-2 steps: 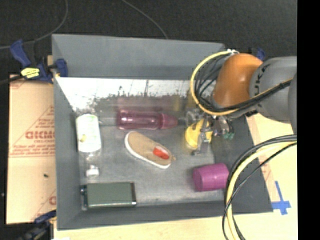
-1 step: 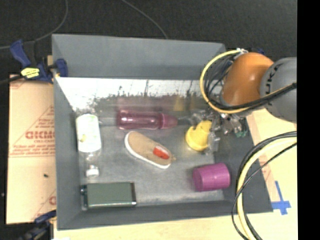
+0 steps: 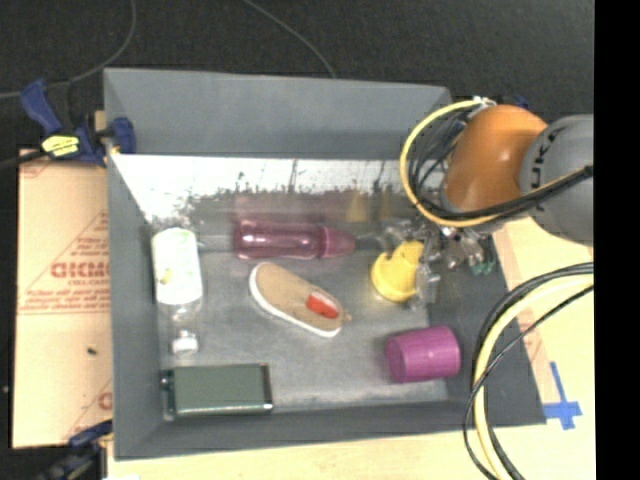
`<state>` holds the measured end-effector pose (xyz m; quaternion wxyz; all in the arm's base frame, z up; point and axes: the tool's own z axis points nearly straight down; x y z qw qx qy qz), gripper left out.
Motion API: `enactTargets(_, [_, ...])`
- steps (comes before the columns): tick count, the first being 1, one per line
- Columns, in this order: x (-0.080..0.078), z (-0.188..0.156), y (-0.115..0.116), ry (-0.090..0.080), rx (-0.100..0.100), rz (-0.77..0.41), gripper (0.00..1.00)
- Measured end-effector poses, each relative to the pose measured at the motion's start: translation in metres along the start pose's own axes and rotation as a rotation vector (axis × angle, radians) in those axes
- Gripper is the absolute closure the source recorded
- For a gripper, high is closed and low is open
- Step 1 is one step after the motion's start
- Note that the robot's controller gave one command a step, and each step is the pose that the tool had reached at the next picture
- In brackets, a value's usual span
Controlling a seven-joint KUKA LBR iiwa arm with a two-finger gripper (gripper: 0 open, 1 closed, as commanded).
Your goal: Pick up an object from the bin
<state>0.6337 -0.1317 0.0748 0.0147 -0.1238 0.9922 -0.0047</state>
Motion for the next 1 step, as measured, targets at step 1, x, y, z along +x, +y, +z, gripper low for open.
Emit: enactTargets(1, [0.0000, 0.0000, 0.0000, 0.000, 0.000, 0.001, 1.00])
